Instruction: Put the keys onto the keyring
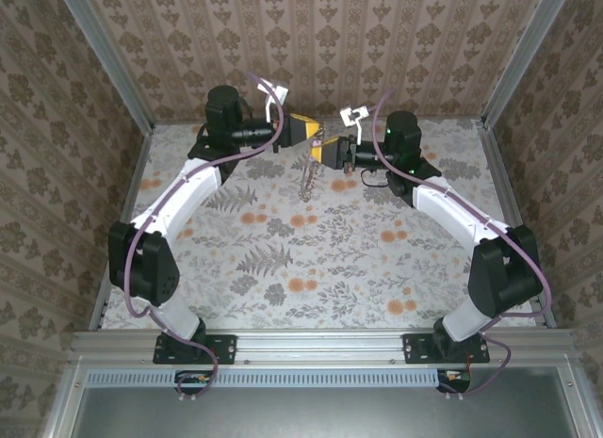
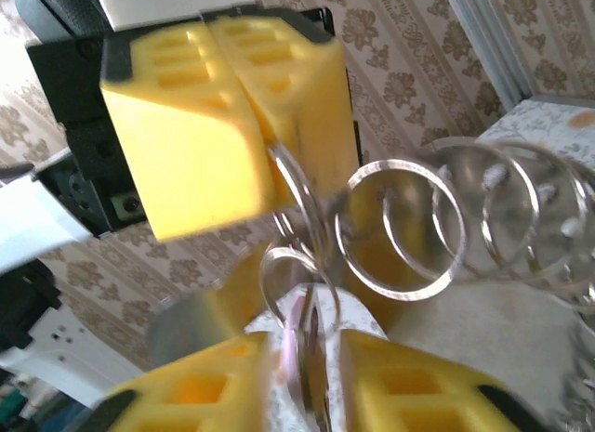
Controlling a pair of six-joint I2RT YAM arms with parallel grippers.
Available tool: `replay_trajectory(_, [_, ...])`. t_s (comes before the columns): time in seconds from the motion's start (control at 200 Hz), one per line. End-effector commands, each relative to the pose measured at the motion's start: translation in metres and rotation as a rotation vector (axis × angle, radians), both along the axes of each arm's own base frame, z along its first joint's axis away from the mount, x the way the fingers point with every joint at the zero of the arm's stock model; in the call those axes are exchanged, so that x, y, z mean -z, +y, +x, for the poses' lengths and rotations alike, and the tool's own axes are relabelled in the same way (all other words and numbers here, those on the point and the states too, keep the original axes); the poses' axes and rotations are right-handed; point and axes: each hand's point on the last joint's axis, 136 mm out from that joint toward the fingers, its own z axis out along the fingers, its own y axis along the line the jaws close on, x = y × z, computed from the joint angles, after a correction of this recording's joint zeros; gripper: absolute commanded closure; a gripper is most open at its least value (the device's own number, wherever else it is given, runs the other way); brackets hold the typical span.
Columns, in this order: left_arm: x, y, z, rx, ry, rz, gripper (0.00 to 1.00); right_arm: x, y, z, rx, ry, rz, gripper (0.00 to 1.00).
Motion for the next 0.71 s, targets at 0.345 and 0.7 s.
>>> replay_trajectory(0.345, [-0.040,0.015,-0.004,-0.079,-0.067,-0.131,1.00,-0.041,-0.056,-0.029,0.260,-0.087,0.053,0.56])
replay_trajectory(0.7, [-0.056,0.035,0.011,-0.150,0.011,-0.295,1.00,-0.089,-0.064,0.011,0.411,-0.049,0.305,0.56])
